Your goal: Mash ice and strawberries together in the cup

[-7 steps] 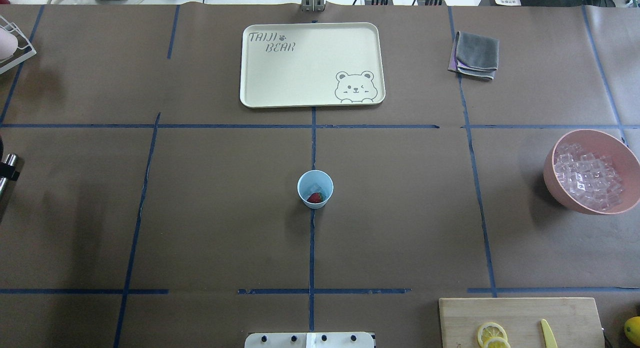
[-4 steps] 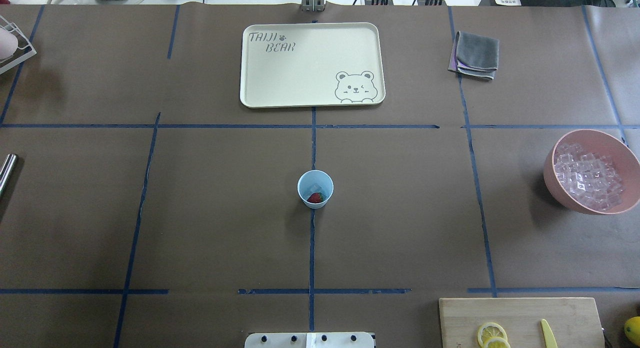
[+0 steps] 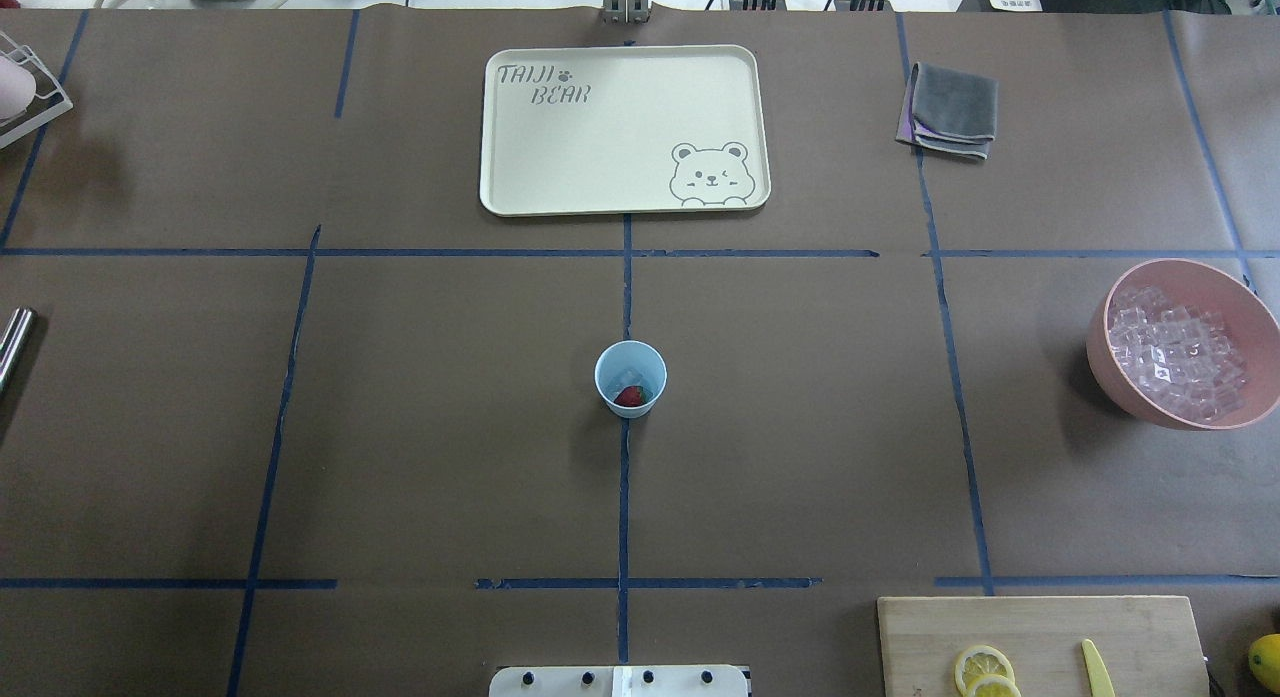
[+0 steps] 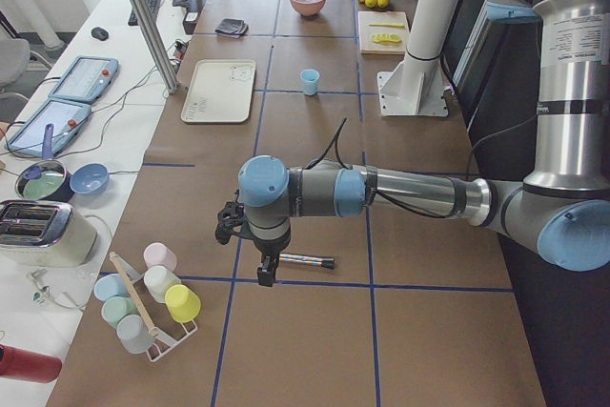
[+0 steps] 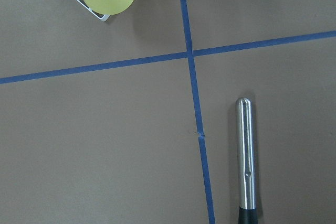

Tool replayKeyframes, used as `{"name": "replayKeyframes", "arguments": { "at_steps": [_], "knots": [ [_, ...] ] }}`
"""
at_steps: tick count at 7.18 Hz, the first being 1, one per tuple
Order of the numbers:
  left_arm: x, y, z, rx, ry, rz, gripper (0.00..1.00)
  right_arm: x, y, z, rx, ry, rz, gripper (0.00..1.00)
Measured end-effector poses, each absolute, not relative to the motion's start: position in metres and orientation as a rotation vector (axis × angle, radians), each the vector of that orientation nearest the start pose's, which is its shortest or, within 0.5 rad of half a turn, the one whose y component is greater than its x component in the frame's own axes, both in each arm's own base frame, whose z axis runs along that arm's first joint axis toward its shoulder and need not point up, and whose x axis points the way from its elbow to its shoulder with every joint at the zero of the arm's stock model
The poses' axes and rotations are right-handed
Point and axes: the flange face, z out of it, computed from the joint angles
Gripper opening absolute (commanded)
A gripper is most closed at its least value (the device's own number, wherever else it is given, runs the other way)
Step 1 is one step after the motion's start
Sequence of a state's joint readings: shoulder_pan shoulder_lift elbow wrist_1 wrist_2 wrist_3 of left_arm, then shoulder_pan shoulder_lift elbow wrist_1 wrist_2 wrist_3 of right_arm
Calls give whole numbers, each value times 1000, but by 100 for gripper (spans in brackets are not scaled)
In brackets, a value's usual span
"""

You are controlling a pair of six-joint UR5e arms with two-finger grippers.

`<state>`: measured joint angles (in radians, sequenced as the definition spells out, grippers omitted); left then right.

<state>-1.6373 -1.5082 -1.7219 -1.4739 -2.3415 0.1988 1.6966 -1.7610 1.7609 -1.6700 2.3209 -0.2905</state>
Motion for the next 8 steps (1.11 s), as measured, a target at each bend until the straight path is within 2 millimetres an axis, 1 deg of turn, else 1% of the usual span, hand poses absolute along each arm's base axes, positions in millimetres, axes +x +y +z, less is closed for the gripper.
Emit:
{"name": "replayKeyframes", "arguments": {
  "at_steps": [1,2,3,6,7,8],
  "knots": [
    [-95,-459,640,113,768,128,100,116,-392,662,62,-753,-119,100],
    [-94,-460,647,128,774,132,100,116,-392,662,61,-753,-119,100],
    [-93,-461,647,138,788,134,100,115,-392,664,59,-754,-118,100],
    [-85,-443,659,136,889,131,100,115,-391,665,56,-755,-117,100],
    [-84,-436,661,138,909,130,100,115,-390,666,54,-755,-116,100],
    [-83,-425,668,127,918,123,100,115,-390,667,53,-755,-115,100]
  ]
}}
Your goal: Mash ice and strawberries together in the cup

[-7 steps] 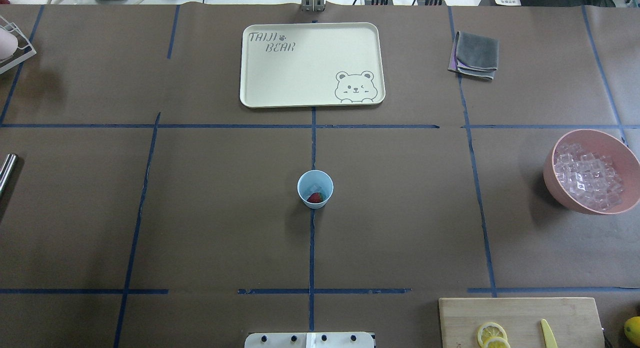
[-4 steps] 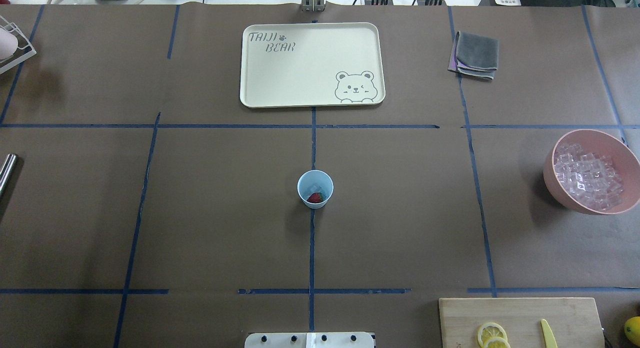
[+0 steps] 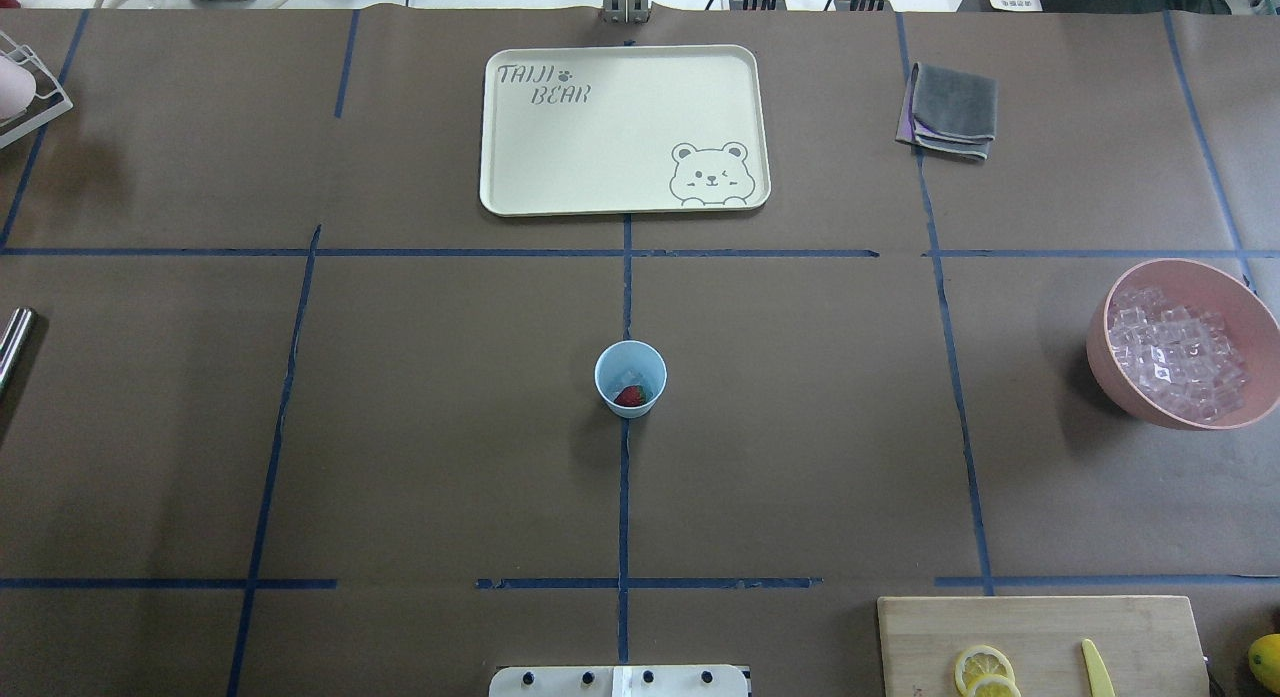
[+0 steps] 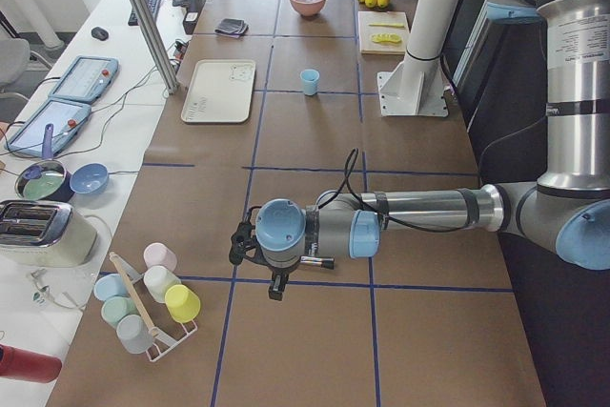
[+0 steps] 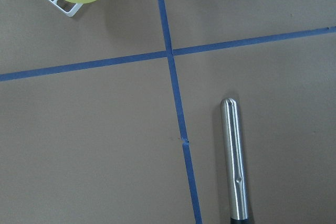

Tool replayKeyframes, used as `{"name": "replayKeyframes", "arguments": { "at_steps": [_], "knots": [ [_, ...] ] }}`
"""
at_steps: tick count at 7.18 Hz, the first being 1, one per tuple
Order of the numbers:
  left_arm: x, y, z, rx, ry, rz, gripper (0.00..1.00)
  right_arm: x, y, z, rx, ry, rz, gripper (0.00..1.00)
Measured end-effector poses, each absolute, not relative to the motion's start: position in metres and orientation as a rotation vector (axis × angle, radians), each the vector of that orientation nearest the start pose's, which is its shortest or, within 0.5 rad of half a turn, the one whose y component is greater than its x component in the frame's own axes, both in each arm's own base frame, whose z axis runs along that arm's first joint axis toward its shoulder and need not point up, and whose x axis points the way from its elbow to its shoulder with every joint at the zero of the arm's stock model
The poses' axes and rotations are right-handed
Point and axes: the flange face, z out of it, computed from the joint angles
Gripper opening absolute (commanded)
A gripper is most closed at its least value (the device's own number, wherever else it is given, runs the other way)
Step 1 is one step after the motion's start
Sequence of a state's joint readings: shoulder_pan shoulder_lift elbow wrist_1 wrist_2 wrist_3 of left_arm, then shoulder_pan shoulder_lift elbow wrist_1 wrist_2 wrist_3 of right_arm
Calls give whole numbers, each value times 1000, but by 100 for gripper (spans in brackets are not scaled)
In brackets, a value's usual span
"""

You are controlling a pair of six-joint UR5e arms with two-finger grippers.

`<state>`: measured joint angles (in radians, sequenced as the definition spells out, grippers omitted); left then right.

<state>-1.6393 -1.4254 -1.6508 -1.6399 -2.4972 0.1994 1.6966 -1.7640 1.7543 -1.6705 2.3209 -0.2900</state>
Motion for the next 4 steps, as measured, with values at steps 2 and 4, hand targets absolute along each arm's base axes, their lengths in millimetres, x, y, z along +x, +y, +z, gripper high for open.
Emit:
{"name": "replayKeyframes", "arguments": {
  "at_steps": [2,4],
  "knots": [
    [-82,-412,675,113,923,115,100,115,-390,667,52,-755,-115,100],
    [-82,-410,676,113,923,114,100,115,-390,667,52,-755,-115,100]
  ]
}}
